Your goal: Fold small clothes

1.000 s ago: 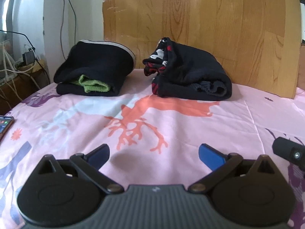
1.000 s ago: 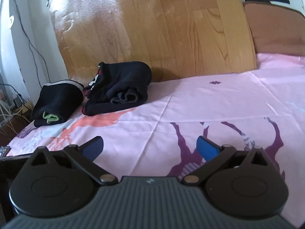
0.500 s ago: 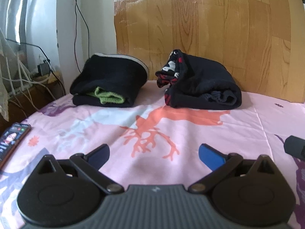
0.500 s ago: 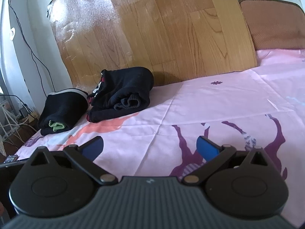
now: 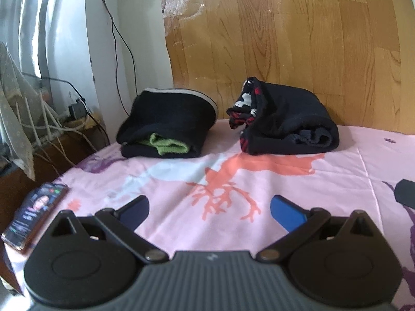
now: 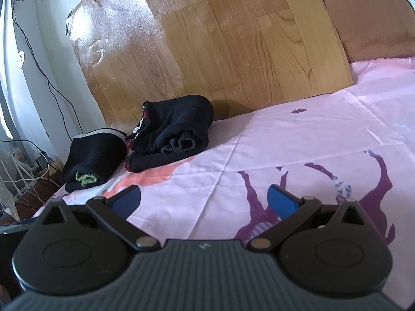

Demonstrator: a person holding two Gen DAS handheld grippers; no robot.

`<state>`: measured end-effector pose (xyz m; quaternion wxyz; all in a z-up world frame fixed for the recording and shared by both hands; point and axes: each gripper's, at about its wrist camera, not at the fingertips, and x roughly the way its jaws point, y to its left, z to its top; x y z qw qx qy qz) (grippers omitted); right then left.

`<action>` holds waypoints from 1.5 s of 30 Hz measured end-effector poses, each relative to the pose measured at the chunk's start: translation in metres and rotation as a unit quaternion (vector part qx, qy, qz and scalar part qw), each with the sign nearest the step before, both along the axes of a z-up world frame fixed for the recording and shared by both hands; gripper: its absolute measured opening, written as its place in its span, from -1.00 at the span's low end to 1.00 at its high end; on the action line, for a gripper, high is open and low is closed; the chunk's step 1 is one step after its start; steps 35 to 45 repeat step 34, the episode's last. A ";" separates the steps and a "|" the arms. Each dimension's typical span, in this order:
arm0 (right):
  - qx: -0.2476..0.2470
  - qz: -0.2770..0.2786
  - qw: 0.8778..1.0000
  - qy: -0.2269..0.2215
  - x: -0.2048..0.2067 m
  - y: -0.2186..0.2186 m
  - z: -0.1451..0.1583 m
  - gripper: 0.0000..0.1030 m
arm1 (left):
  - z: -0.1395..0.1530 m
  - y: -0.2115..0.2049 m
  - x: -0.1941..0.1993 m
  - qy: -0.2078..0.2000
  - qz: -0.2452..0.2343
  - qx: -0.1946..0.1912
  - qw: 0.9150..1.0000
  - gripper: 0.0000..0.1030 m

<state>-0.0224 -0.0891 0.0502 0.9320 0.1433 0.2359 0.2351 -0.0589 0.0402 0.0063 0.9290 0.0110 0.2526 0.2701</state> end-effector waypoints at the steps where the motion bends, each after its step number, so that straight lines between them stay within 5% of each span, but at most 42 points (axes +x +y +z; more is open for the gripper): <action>1: 0.001 0.001 1.000 0.000 0.000 0.000 0.000 1.00 | 0.002 0.000 0.000 0.000 0.004 0.006 1.000 1.00; 9: 0.009 0.004 1.000 0.000 0.001 -0.003 0.000 1.00 | 0.013 -0.003 -0.001 0.000 0.020 0.036 0.999 1.00; 26: 0.022 0.012 1.000 0.004 0.001 -0.006 0.000 1.00 | 0.012 -0.010 0.007 0.022 -0.021 -0.004 1.000 1.00; 34: 0.024 0.006 1.000 0.006 0.001 -0.007 0.000 1.00 | 0.017 -0.015 0.019 0.007 -0.079 -0.025 0.997 1.00; 45: 0.024 0.006 1.000 0.006 0.001 -0.007 0.000 1.00 | 0.017 -0.015 0.019 0.007 -0.079 -0.025 0.997 1.00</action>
